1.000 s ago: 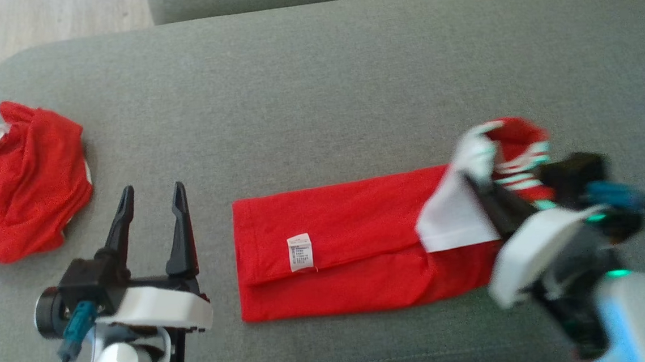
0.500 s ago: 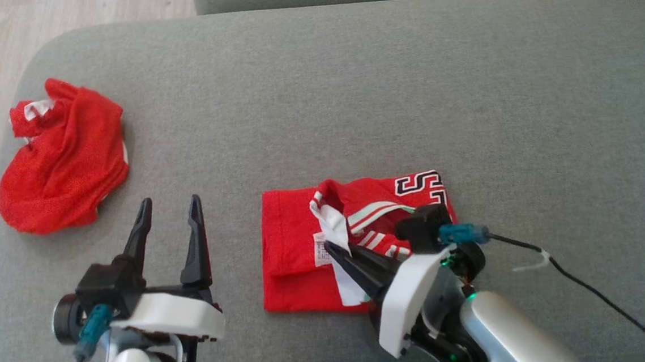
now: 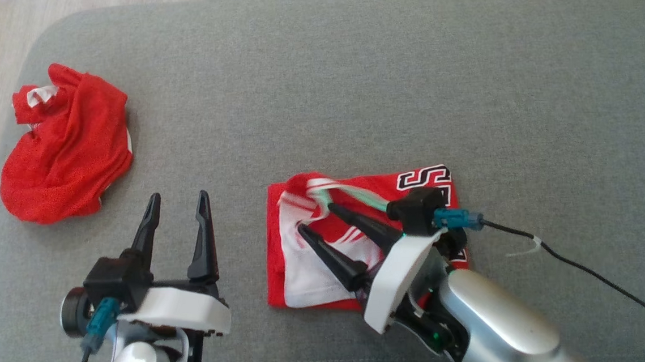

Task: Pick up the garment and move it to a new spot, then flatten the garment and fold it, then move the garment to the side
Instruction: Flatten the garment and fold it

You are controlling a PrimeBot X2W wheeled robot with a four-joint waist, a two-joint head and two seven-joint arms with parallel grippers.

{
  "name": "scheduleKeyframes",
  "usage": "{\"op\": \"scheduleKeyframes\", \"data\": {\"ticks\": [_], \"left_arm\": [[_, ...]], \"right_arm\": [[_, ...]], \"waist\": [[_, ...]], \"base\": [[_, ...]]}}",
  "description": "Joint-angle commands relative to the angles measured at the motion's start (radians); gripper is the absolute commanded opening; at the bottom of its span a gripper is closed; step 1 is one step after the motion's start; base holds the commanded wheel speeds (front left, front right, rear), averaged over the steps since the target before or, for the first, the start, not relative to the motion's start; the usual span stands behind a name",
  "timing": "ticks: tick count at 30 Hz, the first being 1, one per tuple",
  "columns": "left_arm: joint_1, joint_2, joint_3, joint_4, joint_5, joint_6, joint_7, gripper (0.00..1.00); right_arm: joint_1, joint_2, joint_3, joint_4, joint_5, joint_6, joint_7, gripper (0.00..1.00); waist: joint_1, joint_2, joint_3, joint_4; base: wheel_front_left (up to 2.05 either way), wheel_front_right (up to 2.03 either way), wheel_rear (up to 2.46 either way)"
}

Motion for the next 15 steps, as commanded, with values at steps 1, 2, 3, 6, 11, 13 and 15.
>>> {"op": "scheduleKeyframes", "data": {"ticks": [1,2,3,6,11,13,15], "left_arm": [[-0.048,0.011,0.038,-0.027,-0.002,-0.003,-0.011,1.00],[-0.049,0.012,0.038,-0.027,-0.002,-0.003,-0.011,1.00],[-0.050,0.012,0.039,-0.026,-0.002,-0.003,-0.012,1.00],[-0.051,0.014,0.043,-0.023,-0.001,-0.002,-0.013,1.00],[-0.050,0.019,0.049,-0.023,0.002,0.004,-0.015,1.00],[-0.047,0.022,0.053,-0.024,0.002,0.008,-0.016,1.00],[-0.044,0.025,0.057,-0.026,0.002,0.011,-0.016,1.00]], "right_arm": [[-0.041,0.021,0.021,-0.037,0.013,-0.001,-0.030,1.00],[-0.048,0.021,0.027,-0.043,0.021,-0.001,-0.046,1.00],[-0.056,0.021,0.034,-0.051,0.027,-0.001,-0.063,1.00],[-0.077,0.021,0.037,-0.088,0.037,-0.001,-0.123,1.00],[-0.103,0.021,-0.056,-0.142,-0.046,-0.001,-0.219,1.00],[-0.097,0.019,-0.138,-0.159,-0.116,-0.001,-0.236,1.00],[-0.076,0.003,-0.225,-0.186,-0.180,-0.001,-0.238,1.00]], "waist": [[0.0000,0.0000,0.002,-0.002],[0.0000,0.0000,0.004,-0.004],[0.0000,0.0000,0.004,-0.006],[0.0000,0.0000,0.006,-0.014],[0.0000,0.0000,0.004,-0.031],[0.0000,0.0000,0.001,-0.040],[0.0000,0.0000,-0.002,-0.048]], "base": [[0.00,0.00,0.00],[0.00,0.00,0.00],[0.00,0.00,0.00],[0.00,0.00,0.00],[0.00,0.00,0.00],[0.00,0.00,0.00],[0.00,0.00,0.00]]}}
